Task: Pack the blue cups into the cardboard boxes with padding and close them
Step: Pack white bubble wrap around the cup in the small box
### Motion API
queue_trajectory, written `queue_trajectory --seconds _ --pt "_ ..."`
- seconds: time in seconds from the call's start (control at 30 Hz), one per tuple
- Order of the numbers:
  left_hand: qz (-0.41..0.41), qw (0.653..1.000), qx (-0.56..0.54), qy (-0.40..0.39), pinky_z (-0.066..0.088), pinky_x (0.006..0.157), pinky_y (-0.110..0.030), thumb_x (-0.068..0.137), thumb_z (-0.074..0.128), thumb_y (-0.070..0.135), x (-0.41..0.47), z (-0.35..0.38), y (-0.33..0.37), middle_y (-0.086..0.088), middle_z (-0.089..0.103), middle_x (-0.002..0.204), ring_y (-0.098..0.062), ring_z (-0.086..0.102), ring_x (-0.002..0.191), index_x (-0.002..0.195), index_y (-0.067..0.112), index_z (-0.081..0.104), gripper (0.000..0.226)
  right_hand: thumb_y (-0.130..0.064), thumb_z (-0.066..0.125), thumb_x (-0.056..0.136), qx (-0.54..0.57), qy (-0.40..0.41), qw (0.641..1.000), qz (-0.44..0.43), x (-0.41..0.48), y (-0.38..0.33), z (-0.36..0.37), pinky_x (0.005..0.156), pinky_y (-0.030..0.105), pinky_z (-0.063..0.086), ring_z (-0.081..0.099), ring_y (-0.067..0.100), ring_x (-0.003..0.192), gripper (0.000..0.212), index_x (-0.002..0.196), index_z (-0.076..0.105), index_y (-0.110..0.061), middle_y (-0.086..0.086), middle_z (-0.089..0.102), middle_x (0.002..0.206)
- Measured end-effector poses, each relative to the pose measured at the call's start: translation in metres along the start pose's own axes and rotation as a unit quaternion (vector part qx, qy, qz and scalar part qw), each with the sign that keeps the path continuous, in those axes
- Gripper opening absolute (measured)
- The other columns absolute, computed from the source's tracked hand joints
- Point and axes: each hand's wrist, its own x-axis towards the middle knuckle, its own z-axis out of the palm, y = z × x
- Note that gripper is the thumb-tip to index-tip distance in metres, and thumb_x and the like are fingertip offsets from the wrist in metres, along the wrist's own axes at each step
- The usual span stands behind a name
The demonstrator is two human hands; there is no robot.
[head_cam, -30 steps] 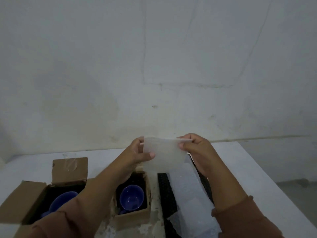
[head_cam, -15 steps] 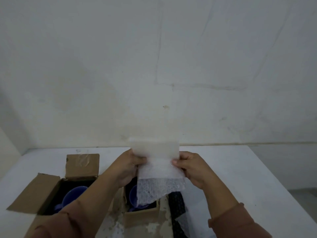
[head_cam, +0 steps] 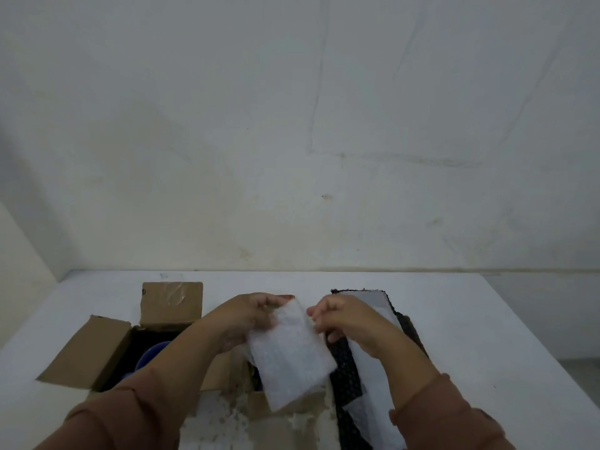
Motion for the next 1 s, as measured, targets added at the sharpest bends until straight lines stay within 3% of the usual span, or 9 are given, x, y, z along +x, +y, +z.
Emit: queue_trajectory --seconds 0.13,0.27,0.37,0.47,0.57,0.63,0.77,0.87,1.0 --pt "0.061 0.989 0.093 0.093 0.047 0.067 -0.022 0.082 0.058 -0.005 0.011 0.003 -0.008 -0.003 0.063 0.102 -0.015 0.058 0.088 0.128 0.014 0.054 0.050 0.009 0.049 0.080 -0.098 -0.018 0.995 0.023 0.010 0.011 0.029 0.053 0.024 0.046 0.052 0.013 0.062 0.033 0.070 0.059 -0.021 0.000 0.056 0.075" --pt "0.100 0.938 0.276 0.184 0.046 0.082 -0.025 0.083 0.062 0.006 0.014 0.005 -0.028 -0.005 0.039 0.133 -0.017 0.048 0.105 0.135 0.023 0.036 0.061 0.008 0.049 0.082 -0.088 0.056 0.993 0.063 0.026 0.022 0.047 0.055 0.023 0.048 0.052 0.015 0.068 0.034 0.074 0.058 -0.024 -0.001 0.051 0.080" --pt "0.161 0.897 0.361 0.199 0.047 0.091 -0.022 0.083 0.059 0.001 0.011 0.010 -0.048 -0.003 0.030 0.140 -0.017 0.047 0.112 0.129 0.021 0.038 0.055 0.003 0.048 0.085 -0.198 0.089 0.975 0.052 0.034 0.029 0.053 0.058 0.019 0.044 0.051 0.014 0.081 0.029 0.088 0.058 -0.025 -0.006 0.050 0.086" --pt "0.218 0.849 0.441 0.191 0.040 0.096 -0.019 0.078 0.063 -0.002 0.012 0.011 -0.066 -0.009 0.029 0.147 -0.023 0.048 0.122 0.134 0.015 0.040 0.063 0.003 0.046 0.087 -0.307 0.085 0.947 0.033 0.037 0.032 0.059 0.073 0.019 0.042 0.055 0.020 0.100 0.035 0.111 0.060 -0.020 0.005 0.054 0.113" --pt "0.217 0.752 0.594 0.185 0.049 0.095 -0.035 0.061 0.080 0.022 0.012 0.009 -0.077 -0.016 0.037 0.148 -0.031 0.053 0.121 0.130 0.019 0.048 0.076 0.006 0.049 0.085 -0.386 0.065 0.920 0.012 0.038 0.035 0.064 0.092 0.027 0.043 0.051 0.024 0.115 0.043 0.121 0.056 -0.016 0.009 0.051 0.128" --pt "0.192 0.685 0.683 0.167 0.040 0.103 -0.044 0.071 0.072 0.028 0.006 0.013 -0.077 -0.015 0.032 0.152 -0.034 0.039 0.134 0.132 0.017 0.050 0.065 0.006 0.052 0.083 -0.438 0.061 0.897 0.001 0.037 0.035 0.066 0.096 0.031 0.043 0.047 0.025 0.117 0.046 0.121 0.056 -0.019 0.009 0.054 0.127" --pt "0.171 0.641 0.735 0.138 0.014 0.114 -0.053 0.079 0.063 0.030 0.005 0.013 -0.084 -0.012 0.043 0.144 -0.031 0.032 0.137 0.122 0.015 0.059 0.047 -0.002 0.053 0.084 -0.579 0.066 0.812 -0.033 0.028 0.031 0.070 0.094 0.039 0.036 0.039 0.032 0.116 0.036 0.118 0.057 -0.015 0.012 0.045 0.128" --pt "0.144 0.618 0.766 0.099 -0.016 0.106 -0.062 0.083 0.056 0.033 0.004 0.012 -0.082 -0.015 0.039 0.148 -0.033 0.019 0.145 0.131 0.013 0.054 0.052 -0.004 0.050 0.083 -0.634 0.065 0.767 -0.077 0.026 0.030 0.071 0.096 0.043 0.028 0.032 0.033 0.124 0.033 0.116 0.056 -0.007 0.015 0.033 0.140" --pt "0.110 0.622 0.774 0.048 -0.023 0.105 -0.063 0.090 0.041 0.034 0.003 0.014 -0.068 -0.013 0.025 0.156 -0.028 -0.005 0.148 0.139 0.015 0.043 0.053 -0.017 0.053 0.088 -0.668 -0.042 0.740 -0.065 0.031 0.037 0.067 0.113 0.055 0.004 0.012 0.026 0.143 0.051 0.136 0.040 -0.004 0.013 0.019 0.154"
